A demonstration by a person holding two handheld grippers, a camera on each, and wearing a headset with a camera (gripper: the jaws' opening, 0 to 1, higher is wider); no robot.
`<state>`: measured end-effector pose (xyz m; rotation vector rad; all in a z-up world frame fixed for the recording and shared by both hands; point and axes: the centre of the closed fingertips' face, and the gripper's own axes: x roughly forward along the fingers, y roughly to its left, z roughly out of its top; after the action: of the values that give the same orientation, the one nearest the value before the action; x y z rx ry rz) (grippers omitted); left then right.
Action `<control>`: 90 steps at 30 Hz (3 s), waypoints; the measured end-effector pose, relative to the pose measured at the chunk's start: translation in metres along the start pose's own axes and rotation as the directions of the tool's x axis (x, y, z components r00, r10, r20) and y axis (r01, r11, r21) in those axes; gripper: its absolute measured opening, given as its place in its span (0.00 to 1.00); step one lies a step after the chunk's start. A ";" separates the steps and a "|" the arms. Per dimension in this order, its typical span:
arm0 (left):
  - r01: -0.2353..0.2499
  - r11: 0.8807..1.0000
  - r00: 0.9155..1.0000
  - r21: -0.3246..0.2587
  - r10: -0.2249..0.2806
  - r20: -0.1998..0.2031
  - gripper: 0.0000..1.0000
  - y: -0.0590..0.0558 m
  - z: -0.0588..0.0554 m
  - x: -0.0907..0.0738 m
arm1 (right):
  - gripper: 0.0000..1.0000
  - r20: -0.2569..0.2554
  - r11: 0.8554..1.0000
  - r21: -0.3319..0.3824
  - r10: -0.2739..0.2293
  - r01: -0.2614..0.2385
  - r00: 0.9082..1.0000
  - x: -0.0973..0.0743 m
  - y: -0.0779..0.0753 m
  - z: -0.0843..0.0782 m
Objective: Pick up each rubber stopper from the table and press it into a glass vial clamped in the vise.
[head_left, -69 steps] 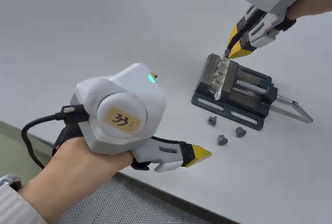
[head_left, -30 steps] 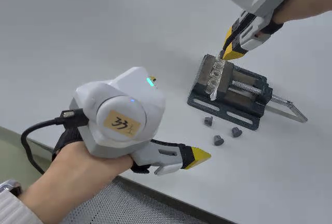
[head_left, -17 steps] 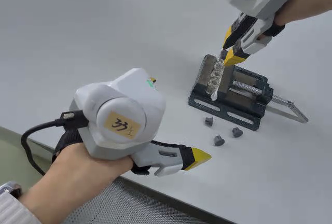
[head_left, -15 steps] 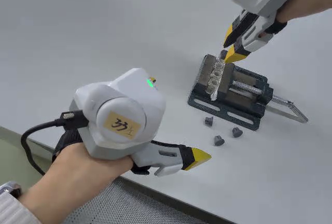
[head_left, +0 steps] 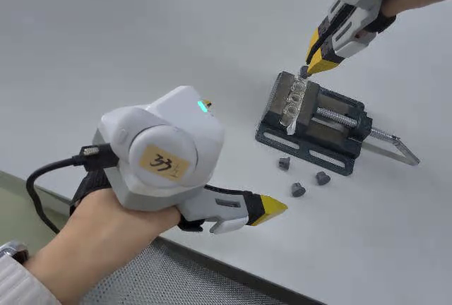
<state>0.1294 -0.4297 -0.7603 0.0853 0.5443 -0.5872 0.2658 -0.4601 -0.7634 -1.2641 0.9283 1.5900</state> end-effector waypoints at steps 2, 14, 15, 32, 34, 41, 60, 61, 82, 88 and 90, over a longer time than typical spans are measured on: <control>0.000 1.000 1.000 -0.001 0.000 -0.002 0.99 0.000 -0.001 0.000 | 0.02 0.000 1.000 0.002 0.002 -0.002 1.000 0.001 -0.001 0.000; 0.000 1.000 1.000 -0.010 0.000 -0.006 0.98 0.001 -0.003 0.001 | 0.00 0.002 1.000 -0.002 -0.001 0.001 1.000 0.002 -0.003 -0.001; 0.002 1.000 1.000 -0.010 -0.002 -0.007 0.98 0.000 -0.004 0.001 | 0.00 0.001 1.000 -0.004 -0.001 0.001 1.000 0.002 -0.003 -0.001; 0.002 1.000 1.000 -0.026 -0.002 -0.003 0.98 0.000 -0.004 0.002 | 0.00 -0.028 1.000 -0.021 -0.016 0.015 0.999 0.002 -0.002 -0.001; 0.003 1.000 1.000 -0.026 -0.003 -0.005 0.98 0.000 -0.004 0.002 | 0.00 -0.031 1.000 -0.028 -0.011 0.011 0.999 0.002 -0.003 -0.001; 0.003 0.999 1.000 -0.034 -0.003 -0.003 0.98 0.000 -0.005 0.003 | 0.00 -0.057 0.999 -0.041 -0.007 0.005 0.998 0.003 0.000 0.000; -0.003 0.999 1.000 -0.042 0.003 -0.009 0.98 0.003 -0.008 0.004 | 0.00 -0.003 0.999 0.026 -0.023 0.023 1.000 0.005 0.000 -0.001; -0.005 0.999 1.000 -0.044 0.005 -0.007 0.98 0.003 -0.008 0.004 | 0.00 0.004 0.999 0.022 -0.027 0.027 1.000 0.005 -0.001 -0.002; -0.010 0.999 1.000 -0.047 0.010 -0.008 0.98 0.004 -0.008 0.004 | 0.00 -0.013 0.998 0.015 -0.067 0.067 0.998 0.004 -0.001 -0.002; -0.012 0.999 1.000 -0.050 0.012 -0.007 0.98 0.005 -0.008 0.005 | 0.00 -0.068 0.998 -0.019 -0.068 0.067 0.995 0.004 -0.002 -0.004; -0.011 0.999 1.000 -0.049 0.011 -0.009 0.98 0.005 -0.009 0.005 | 0.00 -0.094 0.998 -0.018 -0.065 0.063 0.993 0.005 -0.002 -0.003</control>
<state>0.1317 -0.4263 -0.7709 0.0446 0.5659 -0.5625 0.2677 -0.4612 -0.7690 -1.3761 0.9264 1.5007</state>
